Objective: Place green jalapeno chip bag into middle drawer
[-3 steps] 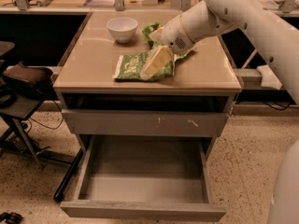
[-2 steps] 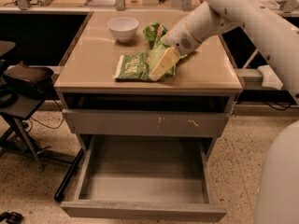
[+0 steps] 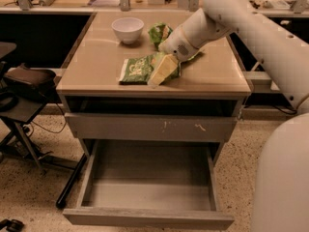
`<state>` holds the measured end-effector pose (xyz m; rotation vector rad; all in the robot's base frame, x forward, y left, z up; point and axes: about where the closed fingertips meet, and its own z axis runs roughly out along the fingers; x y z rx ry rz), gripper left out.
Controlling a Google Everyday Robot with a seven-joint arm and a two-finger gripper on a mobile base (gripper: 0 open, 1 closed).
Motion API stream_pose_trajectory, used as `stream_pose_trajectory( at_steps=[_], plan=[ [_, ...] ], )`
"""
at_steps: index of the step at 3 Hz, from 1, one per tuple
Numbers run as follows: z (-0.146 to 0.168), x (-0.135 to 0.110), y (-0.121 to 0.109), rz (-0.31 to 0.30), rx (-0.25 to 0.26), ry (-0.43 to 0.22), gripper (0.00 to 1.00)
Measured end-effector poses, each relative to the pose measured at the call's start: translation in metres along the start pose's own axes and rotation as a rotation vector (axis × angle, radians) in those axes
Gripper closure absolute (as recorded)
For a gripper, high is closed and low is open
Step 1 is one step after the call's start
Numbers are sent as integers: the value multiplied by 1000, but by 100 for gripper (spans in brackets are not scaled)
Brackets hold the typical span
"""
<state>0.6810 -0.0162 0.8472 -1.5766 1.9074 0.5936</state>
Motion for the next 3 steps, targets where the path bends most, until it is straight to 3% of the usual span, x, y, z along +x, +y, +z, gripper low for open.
stream_pose_trajectory(
  at_steps=[1, 3],
  plan=[
    [33, 7, -2, 30, -40, -9, 0],
    [34, 7, -2, 31, -42, -8, 42]
  ],
)
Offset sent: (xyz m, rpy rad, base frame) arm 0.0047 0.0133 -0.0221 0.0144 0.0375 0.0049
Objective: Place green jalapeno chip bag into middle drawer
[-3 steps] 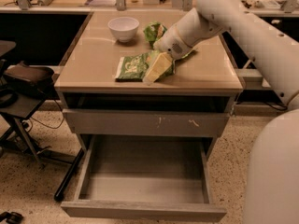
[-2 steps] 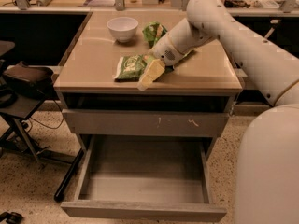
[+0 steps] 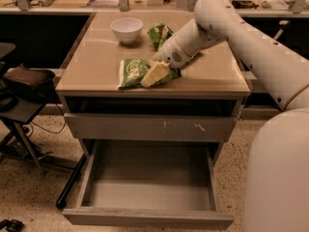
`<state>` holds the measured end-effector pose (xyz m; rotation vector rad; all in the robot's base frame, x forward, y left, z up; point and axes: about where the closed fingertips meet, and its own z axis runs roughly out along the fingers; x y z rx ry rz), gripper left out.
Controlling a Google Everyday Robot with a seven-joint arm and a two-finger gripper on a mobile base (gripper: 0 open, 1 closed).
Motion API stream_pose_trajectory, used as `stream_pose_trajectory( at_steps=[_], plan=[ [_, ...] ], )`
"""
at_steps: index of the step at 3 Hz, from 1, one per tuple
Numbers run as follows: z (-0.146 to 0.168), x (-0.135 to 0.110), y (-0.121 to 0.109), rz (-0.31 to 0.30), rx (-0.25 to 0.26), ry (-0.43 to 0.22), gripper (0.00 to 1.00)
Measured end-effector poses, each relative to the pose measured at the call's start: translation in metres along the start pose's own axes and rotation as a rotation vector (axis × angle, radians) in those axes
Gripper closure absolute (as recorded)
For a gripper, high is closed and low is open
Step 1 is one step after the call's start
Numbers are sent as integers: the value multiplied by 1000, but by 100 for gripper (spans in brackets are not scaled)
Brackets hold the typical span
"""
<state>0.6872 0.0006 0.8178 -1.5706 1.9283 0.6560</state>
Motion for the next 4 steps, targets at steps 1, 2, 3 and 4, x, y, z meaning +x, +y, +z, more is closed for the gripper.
stream_pose_trajectory(
  at_steps=[1, 2, 3, 4],
  plan=[
    [0, 0, 0, 0, 0, 0, 65],
    [-4, 1, 7, 2, 0, 7, 88],
    [-8, -2, 8, 3, 3, 7, 100],
    [-47, -16, 27, 66, 100, -36, 100]
  ],
)
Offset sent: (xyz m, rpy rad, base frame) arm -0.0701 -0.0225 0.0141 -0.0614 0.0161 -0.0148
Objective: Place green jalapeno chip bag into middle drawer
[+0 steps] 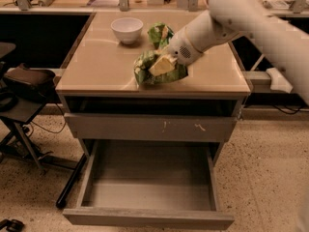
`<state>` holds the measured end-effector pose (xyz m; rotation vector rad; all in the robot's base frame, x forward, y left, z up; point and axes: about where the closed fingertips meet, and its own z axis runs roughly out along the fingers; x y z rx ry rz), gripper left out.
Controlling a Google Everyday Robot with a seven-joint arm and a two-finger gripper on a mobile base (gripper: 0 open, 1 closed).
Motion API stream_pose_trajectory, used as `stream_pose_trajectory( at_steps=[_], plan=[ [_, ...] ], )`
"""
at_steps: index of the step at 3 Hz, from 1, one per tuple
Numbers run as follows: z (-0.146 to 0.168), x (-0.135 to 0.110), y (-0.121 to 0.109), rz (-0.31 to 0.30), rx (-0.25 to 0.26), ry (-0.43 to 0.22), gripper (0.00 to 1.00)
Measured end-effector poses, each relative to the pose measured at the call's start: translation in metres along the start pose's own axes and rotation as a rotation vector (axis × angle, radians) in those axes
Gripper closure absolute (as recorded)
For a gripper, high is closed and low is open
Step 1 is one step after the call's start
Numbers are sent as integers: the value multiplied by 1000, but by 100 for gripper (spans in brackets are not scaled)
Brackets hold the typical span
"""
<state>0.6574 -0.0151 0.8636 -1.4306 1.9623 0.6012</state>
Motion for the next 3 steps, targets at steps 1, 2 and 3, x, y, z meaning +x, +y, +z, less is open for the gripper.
stream_pose_trajectory(
  at_steps=[1, 2, 3],
  plan=[
    [-62, -45, 64, 98, 105, -132, 100],
    [-101, -56, 158, 154, 108, -158, 100],
    [-126, -33, 199, 222, 151, -131, 100]
  ],
)
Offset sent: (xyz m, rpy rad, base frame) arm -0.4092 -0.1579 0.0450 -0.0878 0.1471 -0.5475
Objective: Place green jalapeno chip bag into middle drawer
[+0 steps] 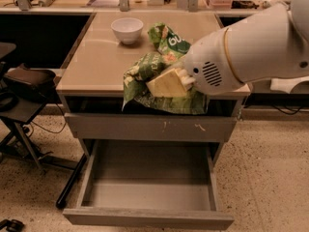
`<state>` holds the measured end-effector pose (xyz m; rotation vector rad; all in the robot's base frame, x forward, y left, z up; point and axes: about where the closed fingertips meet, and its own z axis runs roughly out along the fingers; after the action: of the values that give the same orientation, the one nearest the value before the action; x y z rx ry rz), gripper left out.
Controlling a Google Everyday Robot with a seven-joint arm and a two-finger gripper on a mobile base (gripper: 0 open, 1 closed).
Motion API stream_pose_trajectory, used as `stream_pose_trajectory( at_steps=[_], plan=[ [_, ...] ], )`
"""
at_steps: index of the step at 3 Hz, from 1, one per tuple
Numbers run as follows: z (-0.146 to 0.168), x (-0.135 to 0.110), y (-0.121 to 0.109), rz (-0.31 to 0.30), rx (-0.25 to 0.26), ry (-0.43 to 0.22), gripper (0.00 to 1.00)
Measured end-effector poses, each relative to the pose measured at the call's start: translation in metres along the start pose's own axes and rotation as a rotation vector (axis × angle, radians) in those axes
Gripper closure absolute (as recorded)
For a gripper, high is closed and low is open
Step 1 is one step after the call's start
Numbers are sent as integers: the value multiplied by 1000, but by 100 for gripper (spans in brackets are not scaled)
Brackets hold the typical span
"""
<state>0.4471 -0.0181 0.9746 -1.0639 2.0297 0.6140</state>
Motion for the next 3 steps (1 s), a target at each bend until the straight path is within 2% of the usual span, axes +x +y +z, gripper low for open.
stream_pose_trajectory(
  at_steps=[1, 2, 3],
  plan=[
    [9, 3, -8, 7, 15, 8, 100],
    [27, 37, -23, 45, 108, 104, 100],
    [40, 93, -43, 111, 201, 256, 100]
  ],
)
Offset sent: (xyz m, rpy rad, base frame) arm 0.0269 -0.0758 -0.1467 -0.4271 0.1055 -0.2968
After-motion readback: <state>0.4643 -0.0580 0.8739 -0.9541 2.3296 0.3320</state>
